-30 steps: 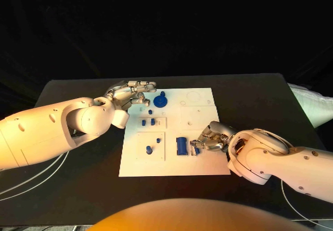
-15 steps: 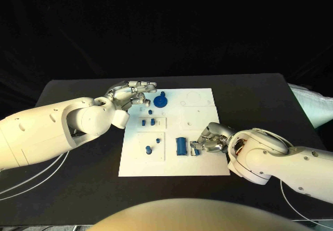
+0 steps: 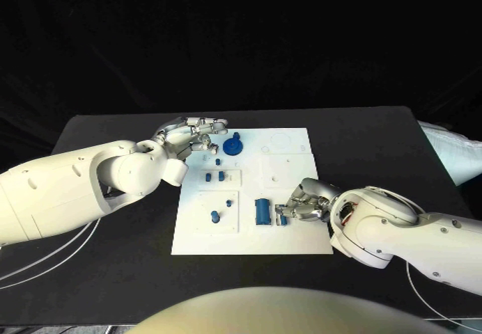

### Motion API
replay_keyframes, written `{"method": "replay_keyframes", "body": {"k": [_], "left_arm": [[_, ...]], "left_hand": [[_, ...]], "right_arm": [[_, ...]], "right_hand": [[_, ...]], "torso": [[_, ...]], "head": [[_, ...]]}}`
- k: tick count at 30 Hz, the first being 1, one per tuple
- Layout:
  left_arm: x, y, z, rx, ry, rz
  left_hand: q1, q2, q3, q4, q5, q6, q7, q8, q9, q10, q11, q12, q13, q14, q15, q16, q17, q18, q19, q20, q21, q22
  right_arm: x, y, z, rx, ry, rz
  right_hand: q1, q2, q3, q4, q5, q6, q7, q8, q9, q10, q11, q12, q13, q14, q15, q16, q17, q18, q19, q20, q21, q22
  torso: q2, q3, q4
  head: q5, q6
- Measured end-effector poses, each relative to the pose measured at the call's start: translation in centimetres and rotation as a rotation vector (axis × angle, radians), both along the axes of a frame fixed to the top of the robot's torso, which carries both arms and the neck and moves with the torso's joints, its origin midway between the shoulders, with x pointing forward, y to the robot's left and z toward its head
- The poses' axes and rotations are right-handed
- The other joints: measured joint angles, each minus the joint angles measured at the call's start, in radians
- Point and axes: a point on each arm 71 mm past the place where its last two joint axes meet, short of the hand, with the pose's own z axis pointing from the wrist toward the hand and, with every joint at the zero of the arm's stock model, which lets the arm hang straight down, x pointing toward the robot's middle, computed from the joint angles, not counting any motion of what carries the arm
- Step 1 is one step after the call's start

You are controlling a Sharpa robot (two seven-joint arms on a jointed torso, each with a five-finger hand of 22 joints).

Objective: Assemble the parts on the task board

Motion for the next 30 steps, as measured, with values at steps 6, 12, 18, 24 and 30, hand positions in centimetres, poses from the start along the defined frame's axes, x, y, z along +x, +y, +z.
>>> {"method": "replay_keyframes", "body": {"k": [6, 12, 18, 24, 30], "left_arm": [[0.0, 0.0, 0.0, 0.000, 0.001, -0.001], [0.0, 0.0, 0.0, 0.001, 0.001, -0.002], [0.0, 0.0, 0.0, 0.001, 0.001, -0.002], [0.0, 0.0, 0.0, 0.002, 0.002, -0.003], [0.0, 0.0, 0.0, 0.003, 0.002, -0.003]], "left_hand": [[0.000, 0.000, 0.000, 0.000, 0.000, 0.000, 0.000, 0.000, 0.000, 0.000, 0.000, 0.000, 0.000, 0.000, 0.000, 0.000, 0.000, 0.000, 0.000, 0.000, 0.000, 0.000], [0.000, 0.000, 0.000, 0.000, 0.000, 0.000, 0.000, 0.000, 0.000, 0.000, 0.000, 0.000, 0.000, 0.000, 0.000, 0.000, -0.001, 0.000, 0.000, 0.000, 0.000, 0.000], [0.000, 0.000, 0.000, 0.000, 0.000, 0.000, 0.000, 0.000, 0.000, 0.000, 0.000, 0.000, 0.000, 0.000, 0.000, 0.000, -0.001, 0.000, 0.000, 0.000, 0.000, 0.000], [0.000, 0.000, 0.000, 0.000, 0.000, 0.000, 0.000, 0.000, 0.000, 0.000, 0.000, 0.000, 0.000, 0.000, 0.000, 0.000, -0.001, 0.000, 0.000, 0.000, 0.000, 0.000], [0.000, 0.000, 0.000, 0.000, 0.000, 0.000, 0.000, 0.004, 0.000, 0.000, 0.000, 0.005, 0.000, 0.000, 0.000, 0.000, -0.001, 0.000, 0.000, 0.000, -0.004, 0.000]], "right_arm": [[0.0, 0.0, 0.0, 0.000, 0.000, 0.000], [0.0, 0.1, 0.0, 0.000, 0.001, 0.003], [-0.1, 0.1, 0.0, 0.000, 0.002, 0.005], [-0.2, -0.1, 0.1, 0.001, 0.002, 0.006], [-0.6, -0.9, 0.3, -0.002, 0.005, 0.007]], "right_hand": [[-0.026, -0.026, -0.049, 0.012, -0.080, 0.000, 0.000, 0.001, 0.007, 0.000, 0.000, 0.000, 0.000, 0.000, 0.000, 0.000, 0.000, 0.000, 0.003, -0.003, 0.000, 0.000], [-0.036, -0.036, -0.085, 0.025, -0.135, 0.000, 0.000, 0.001, 0.013, 0.000, 0.000, -0.004, 0.000, 0.000, 0.000, 0.000, 0.001, 0.000, 0.003, -0.003, 0.000, 0.000], [-0.042, -0.029, -0.095, 0.029, -0.139, 0.000, 0.000, 0.001, 0.014, 0.000, 0.000, -0.004, 0.000, 0.000, 0.000, 0.000, 0.001, 0.000, 0.003, -0.003, 0.000, 0.000], [-0.043, -0.028, -0.111, 0.028, -0.148, 0.001, -0.001, 0.001, 0.017, 0.000, 0.000, -0.004, 0.000, 0.000, 0.000, 0.000, 0.001, 0.000, 0.003, -0.003, 0.000, 0.000], [-0.028, -0.043, -0.151, 0.013, -0.211, 0.001, -0.001, 0.001, 0.024, 0.000, 0.000, -0.016, 0.000, 0.000, 0.000, 0.000, 0.001, 0.000, 0.003, -0.003, 0.000, 0.000]], "torso": [[0.000, 0.0000, 0.0002], [0.000, 0.0000, 0.0002], [0.000, 0.0005, -0.0003], [0.000, 0.0007, -0.0004], [0.000, 0.0016, -0.0011]], "head": [[0.001, 0.000], [0.002, 0.000], [0.003, 0.000], [0.001, 0.000], [0.000, 0.000]]}}
